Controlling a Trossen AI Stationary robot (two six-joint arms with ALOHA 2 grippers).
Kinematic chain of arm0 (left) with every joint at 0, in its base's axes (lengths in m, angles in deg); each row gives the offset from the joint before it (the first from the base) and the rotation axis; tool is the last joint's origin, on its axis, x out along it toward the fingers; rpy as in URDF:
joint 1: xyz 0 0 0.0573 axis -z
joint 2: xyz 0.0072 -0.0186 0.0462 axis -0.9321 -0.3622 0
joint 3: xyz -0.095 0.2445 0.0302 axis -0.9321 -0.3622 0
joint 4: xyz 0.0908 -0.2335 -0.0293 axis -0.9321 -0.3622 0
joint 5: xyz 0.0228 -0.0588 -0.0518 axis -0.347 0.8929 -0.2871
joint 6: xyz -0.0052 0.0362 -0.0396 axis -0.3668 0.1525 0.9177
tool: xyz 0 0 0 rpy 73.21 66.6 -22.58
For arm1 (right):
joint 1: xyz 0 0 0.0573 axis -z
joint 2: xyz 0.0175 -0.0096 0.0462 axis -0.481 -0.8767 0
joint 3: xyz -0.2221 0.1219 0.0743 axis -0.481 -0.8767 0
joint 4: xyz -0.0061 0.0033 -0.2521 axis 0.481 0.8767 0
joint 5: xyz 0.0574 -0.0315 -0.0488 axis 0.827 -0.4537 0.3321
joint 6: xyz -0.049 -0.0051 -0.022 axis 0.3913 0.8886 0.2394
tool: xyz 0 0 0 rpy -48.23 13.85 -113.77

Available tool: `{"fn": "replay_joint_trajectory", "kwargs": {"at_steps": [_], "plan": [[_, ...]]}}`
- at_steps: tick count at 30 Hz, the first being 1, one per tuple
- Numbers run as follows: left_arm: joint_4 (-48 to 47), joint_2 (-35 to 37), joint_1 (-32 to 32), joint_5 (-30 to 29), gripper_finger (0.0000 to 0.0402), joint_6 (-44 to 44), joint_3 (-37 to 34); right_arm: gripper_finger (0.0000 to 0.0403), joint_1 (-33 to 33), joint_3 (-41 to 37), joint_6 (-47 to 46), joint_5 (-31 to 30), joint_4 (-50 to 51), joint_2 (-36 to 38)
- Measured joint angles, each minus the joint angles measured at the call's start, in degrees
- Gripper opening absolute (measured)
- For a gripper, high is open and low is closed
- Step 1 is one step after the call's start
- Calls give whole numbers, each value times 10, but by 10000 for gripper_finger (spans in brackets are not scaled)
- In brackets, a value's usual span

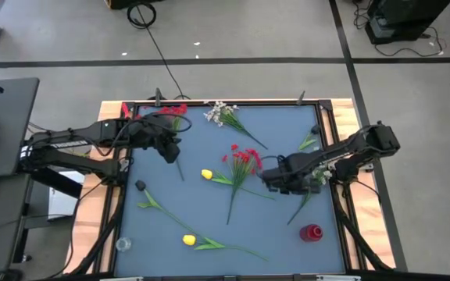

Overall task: Sort flowers into vase by color
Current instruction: Put the bottom white flowers into the red vase

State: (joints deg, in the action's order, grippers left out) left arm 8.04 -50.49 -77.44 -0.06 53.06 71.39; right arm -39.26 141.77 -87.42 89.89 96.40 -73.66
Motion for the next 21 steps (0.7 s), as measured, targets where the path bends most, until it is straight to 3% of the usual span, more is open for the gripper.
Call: {"fn": "replay_joint_trajectory", "kwargs": {"at_steps": [7, 14, 21], "plan": [[0, -10, -18, 29, 149, -17, -1, 156, -67, -22, -114, 39, -1, 19], [9, -30, -21, 31, 149, -17, 0, 156, -125, -59, -261, -26, 22, 79], [12, -39, -21, 47, 149, -6, 0, 156, -109, -141, -265, -65, -31, 115]]}}
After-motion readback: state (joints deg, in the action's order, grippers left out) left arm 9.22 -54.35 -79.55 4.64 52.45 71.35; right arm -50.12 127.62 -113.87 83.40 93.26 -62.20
